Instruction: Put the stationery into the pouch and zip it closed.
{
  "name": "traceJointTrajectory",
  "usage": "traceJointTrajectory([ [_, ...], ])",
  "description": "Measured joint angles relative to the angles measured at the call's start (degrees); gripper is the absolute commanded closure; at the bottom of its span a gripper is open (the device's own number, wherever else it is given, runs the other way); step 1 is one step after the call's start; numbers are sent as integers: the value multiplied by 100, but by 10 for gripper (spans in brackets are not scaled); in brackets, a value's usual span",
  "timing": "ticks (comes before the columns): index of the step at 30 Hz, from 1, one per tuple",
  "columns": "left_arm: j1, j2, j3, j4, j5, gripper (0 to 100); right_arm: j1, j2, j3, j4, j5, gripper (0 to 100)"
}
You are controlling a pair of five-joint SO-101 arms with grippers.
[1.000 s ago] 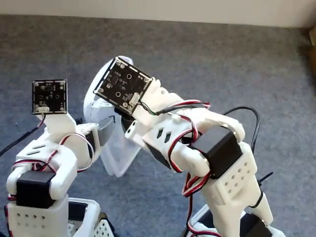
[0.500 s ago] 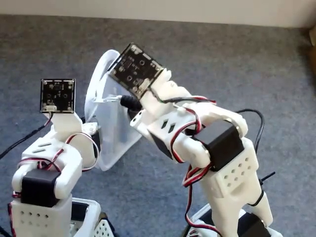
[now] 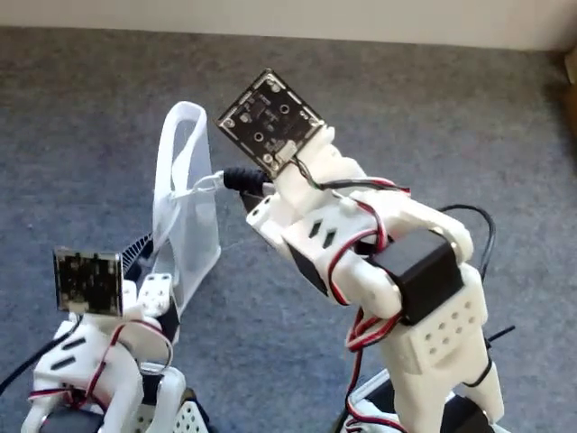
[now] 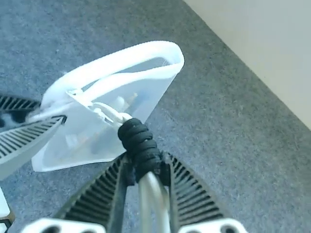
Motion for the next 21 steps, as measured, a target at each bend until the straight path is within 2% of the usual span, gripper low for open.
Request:
traceJointTrajectory([
  [5, 105, -281, 141, -26, -9, 995, 308, -9, 18, -466, 0, 993],
  [11, 105, -396, 158, -44, -26, 995, 703, 334, 404, -1521, 0, 993],
  [16, 105, -334, 158, -53, -26, 995, 782, 791, 659, -2365, 0, 993],
  [21, 105, -325, 220, -62, -26, 995, 791, 1090, 659, -2576, 0, 993],
])
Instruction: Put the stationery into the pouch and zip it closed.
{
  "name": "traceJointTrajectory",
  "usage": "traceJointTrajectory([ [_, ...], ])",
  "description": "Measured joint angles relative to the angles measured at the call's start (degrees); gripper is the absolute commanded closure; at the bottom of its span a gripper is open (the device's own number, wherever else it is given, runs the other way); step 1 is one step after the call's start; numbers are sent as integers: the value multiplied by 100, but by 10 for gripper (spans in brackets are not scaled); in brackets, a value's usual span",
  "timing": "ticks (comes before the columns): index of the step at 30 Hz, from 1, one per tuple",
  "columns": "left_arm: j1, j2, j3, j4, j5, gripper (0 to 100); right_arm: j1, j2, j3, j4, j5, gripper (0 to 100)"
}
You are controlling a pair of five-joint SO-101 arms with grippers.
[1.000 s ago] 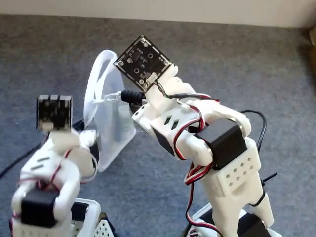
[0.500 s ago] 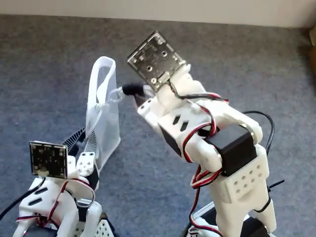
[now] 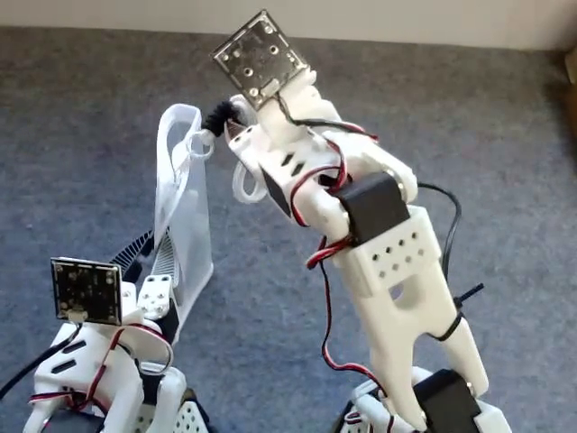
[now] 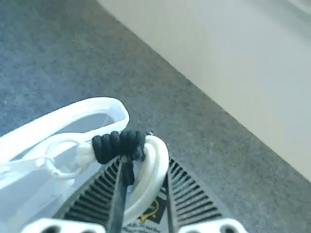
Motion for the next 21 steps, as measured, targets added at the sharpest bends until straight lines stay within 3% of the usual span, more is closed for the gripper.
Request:
traceJointTrajectory([
  [7, 0, -9, 9, -53, -9, 994, 9, -167, 0, 396, 0, 993],
  [13, -9, -70, 9, -26, 9, 838, -185, -1020, 0, 1240, 193, 993],
  [21, -26, -79, -123, 9, 9, 822, -633, -1732, 0, 2286, 264, 993],
])
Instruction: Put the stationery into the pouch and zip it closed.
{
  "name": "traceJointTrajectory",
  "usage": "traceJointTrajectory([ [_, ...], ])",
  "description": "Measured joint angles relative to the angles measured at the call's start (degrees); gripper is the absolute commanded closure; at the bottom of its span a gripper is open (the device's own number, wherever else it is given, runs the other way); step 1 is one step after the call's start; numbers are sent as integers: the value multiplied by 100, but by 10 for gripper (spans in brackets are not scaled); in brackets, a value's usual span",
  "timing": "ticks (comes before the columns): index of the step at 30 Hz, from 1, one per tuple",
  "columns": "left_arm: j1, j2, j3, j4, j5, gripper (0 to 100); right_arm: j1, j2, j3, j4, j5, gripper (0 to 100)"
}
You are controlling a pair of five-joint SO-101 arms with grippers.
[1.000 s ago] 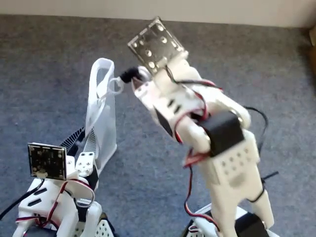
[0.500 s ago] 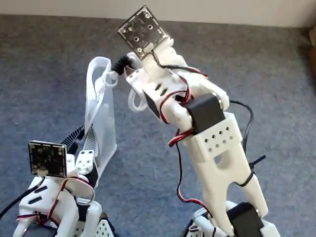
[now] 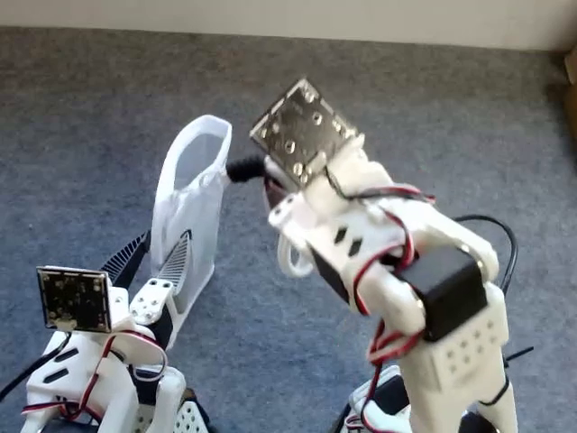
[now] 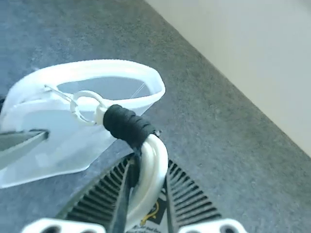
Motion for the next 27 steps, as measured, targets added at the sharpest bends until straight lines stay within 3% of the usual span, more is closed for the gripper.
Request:
traceJointTrajectory([
  [8, 0, 0, -352, 0, 0, 824, -545, -369, 0, 607, 35, 993],
  [16, 0, 0, -545, 0, 0, 830, -580, -554, 0, 774, 35, 993],
  [25, 9, 0, -545, 0, 9, 995, -607, -633, 0, 782, 53, 993],
  [27, 18, 0, -545, 0, 9, 993, -615, -633, 0, 730, 53, 993],
])
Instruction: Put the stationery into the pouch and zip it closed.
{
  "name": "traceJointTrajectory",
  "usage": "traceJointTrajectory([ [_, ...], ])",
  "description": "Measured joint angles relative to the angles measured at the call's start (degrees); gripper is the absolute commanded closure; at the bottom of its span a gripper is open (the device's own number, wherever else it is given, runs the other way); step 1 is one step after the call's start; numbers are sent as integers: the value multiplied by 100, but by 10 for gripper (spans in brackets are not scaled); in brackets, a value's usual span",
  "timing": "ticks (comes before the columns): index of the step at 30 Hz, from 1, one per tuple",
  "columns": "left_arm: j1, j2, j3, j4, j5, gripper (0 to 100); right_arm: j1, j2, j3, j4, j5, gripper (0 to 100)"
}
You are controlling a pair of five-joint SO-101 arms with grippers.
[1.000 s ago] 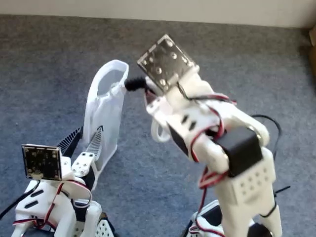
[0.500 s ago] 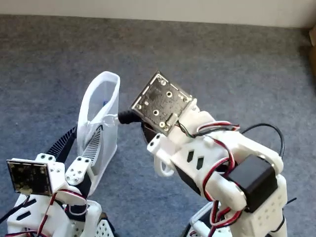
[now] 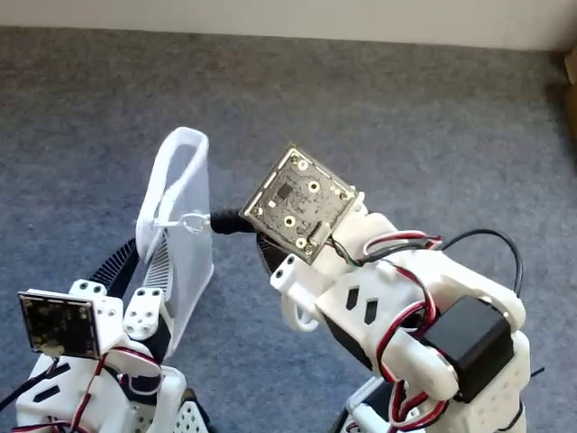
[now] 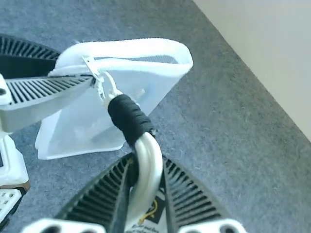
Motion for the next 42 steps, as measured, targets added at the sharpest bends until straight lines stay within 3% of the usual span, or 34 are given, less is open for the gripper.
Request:
traceJointTrajectory([
  [6, 0, 0, 0, 9, 0, 994, 0, 9, 501, -712, 0, 993],
  [12, -9, 0, 0, 9, 0, 994, 255, 0, 1662, -2163, 0, 993],
  [18, -9, 0, 0, 9, 0, 994, 571, 0, 2664, -3745, -352, 993],
  [25, -9, 62, 0, -18, -9, 994, 747, 0, 3165, -4844, -721, 993],
  [34, -9, 70, 0, 18, -18, 994, 800, 703, 3209, -5292, -967, 993],
  [42, -9, 70, 0, 35, -18, 994, 1389, 2004, 2400, -5345, -1284, 993],
])
